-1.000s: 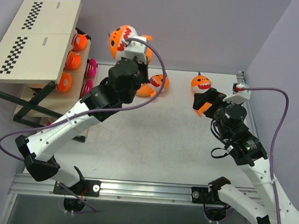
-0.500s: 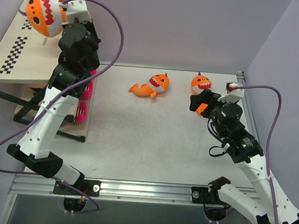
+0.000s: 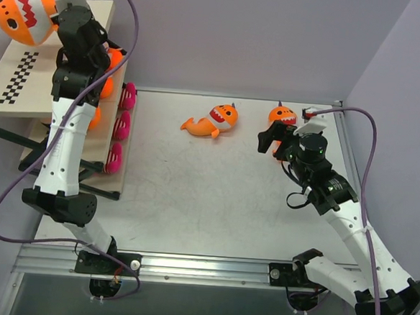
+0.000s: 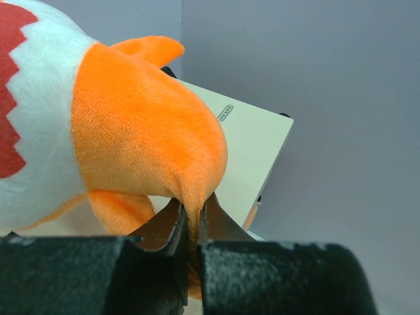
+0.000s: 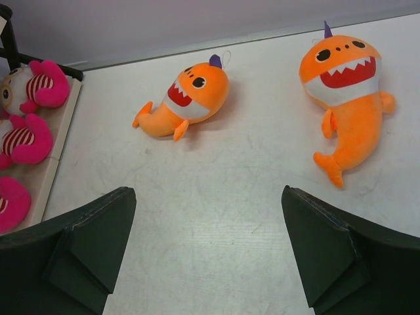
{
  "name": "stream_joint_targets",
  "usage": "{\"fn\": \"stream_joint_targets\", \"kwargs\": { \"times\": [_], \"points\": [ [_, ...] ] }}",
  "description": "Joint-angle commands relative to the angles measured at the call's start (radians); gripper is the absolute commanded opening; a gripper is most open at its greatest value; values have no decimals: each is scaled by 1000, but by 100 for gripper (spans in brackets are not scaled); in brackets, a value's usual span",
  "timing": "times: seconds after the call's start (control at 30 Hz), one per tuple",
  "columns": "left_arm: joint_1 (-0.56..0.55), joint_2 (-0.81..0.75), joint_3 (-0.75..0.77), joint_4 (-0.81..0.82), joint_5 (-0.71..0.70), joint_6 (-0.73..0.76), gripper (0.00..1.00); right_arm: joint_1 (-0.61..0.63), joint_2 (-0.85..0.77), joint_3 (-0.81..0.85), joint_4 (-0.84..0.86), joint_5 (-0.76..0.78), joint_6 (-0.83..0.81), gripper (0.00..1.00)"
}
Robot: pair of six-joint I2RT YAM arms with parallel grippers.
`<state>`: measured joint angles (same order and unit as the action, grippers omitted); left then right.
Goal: Place and organize the stuffed toys onto the shelf
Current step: Place the stuffed toy onto shelf
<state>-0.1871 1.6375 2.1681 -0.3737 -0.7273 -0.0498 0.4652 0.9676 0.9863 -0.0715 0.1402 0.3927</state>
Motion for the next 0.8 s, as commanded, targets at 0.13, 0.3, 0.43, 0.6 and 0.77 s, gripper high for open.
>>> {"fn": "stream_joint_targets", "kwargs": {
  "times": [0.13, 0.3, 0.43, 0.6, 0.77],
  "points": [
    [78, 108, 140, -39, 126, -42, 9, -19, 29, 64, 32, -30, -23, 100],
    [89, 160, 186, -4, 131, -47, 9, -28, 49, 74, 24, -42, -29, 99],
    [94, 220, 239, 24, 131, -39, 9, -34, 63, 78, 22, -48, -34, 100],
    [97, 266, 260, 48, 129, -50, 16, -46, 85, 84, 21, -59, -46, 99],
    [103, 294, 271, 53, 129, -55, 25, -57, 98, 84, 19, -65, -57, 100]
  ]
}}
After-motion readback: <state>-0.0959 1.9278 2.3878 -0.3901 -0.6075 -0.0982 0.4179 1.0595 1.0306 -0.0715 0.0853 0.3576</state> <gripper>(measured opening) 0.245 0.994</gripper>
